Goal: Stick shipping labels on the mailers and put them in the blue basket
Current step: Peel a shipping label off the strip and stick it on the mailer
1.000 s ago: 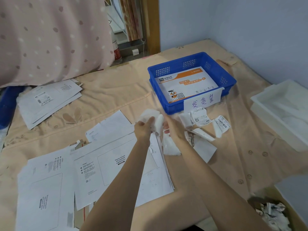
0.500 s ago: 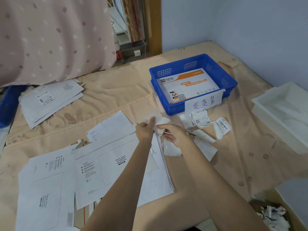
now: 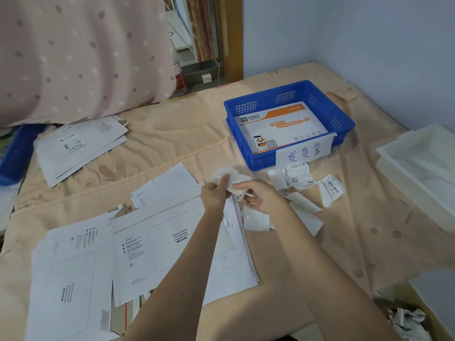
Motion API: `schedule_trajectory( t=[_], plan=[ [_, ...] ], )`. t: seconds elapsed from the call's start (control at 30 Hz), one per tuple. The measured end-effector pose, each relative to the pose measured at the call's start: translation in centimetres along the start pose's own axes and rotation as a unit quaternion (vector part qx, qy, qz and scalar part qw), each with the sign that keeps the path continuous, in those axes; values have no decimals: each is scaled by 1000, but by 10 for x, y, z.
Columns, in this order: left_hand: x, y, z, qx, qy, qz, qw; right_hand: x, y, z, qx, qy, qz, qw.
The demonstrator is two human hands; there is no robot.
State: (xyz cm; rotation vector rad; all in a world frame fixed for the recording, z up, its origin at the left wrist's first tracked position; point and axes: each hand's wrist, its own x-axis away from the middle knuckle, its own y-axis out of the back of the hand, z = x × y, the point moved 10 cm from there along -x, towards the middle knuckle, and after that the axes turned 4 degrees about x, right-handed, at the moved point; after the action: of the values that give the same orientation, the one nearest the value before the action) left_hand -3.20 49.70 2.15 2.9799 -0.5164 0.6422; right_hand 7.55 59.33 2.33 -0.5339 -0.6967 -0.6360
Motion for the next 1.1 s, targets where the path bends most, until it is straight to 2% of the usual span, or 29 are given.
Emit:
schedule_trajectory(
  t=[0.17,0.33,0.7,0.93,1.1],
  plan=[
    [3,-2,-1,53,21,0,998,-2,0,-3,-31,8,8,999],
    [8,-9,0,60,19,19,998,-4,1,-4,13,23,-11,1000],
    [12,-2,-4,58,38,15,998,-4,-4,1,75,34,27,996],
    [10,4,-1,47,56,-13,997,-5,-8,-2,68,29,39,996],
    [11,10,3,106,101,-38,989,-2,-5,3,10,44,27,999]
  ],
)
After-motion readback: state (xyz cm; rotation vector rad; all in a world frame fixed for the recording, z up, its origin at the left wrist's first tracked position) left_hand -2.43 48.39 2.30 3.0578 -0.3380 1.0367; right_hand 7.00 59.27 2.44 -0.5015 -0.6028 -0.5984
